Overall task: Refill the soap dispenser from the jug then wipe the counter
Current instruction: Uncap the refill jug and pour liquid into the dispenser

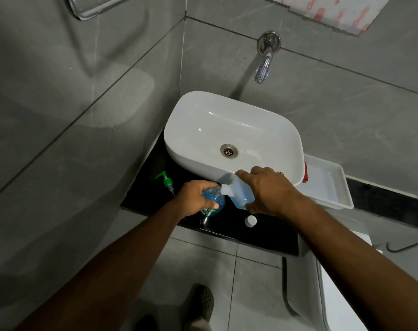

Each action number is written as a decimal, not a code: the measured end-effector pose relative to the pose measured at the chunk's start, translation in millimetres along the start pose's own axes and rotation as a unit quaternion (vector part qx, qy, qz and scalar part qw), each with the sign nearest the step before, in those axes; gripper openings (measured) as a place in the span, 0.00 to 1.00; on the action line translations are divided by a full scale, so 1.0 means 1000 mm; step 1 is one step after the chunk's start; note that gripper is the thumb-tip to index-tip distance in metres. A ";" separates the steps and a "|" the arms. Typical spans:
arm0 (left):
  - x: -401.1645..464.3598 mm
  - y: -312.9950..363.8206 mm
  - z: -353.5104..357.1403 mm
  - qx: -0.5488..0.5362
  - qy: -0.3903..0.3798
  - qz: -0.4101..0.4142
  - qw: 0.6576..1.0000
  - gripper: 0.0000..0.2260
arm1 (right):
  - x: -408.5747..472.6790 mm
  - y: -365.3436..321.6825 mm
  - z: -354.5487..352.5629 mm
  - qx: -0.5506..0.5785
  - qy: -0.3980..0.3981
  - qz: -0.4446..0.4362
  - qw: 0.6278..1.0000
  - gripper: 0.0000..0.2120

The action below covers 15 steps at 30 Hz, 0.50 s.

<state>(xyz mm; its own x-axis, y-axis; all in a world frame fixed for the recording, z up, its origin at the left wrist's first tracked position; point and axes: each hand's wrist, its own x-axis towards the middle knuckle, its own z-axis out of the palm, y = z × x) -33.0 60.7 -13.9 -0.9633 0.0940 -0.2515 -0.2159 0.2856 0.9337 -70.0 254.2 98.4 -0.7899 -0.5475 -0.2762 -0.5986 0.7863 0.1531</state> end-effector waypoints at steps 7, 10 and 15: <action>0.000 0.000 0.000 -0.010 0.003 -0.004 1.000 0.27 | -0.001 -0.001 -0.001 -0.001 0.000 -0.001 1.000 0.43; 0.000 0.000 0.000 -0.011 0.001 -0.002 1.000 0.27 | 0.000 -0.001 -0.002 -0.004 -0.003 0.000 1.000 0.43; 0.000 0.000 0.000 -0.006 0.000 -0.004 1.000 0.27 | 0.000 -0.001 -0.002 -0.006 -0.003 0.000 1.000 0.43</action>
<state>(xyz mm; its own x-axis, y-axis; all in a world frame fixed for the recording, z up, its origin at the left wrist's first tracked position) -33.3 60.7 -14.4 -0.9615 0.0907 -0.2595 -0.2263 0.2744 0.9346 -69.6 253.0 99.8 -0.7889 -0.5463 -0.2815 -0.6006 0.7823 0.1650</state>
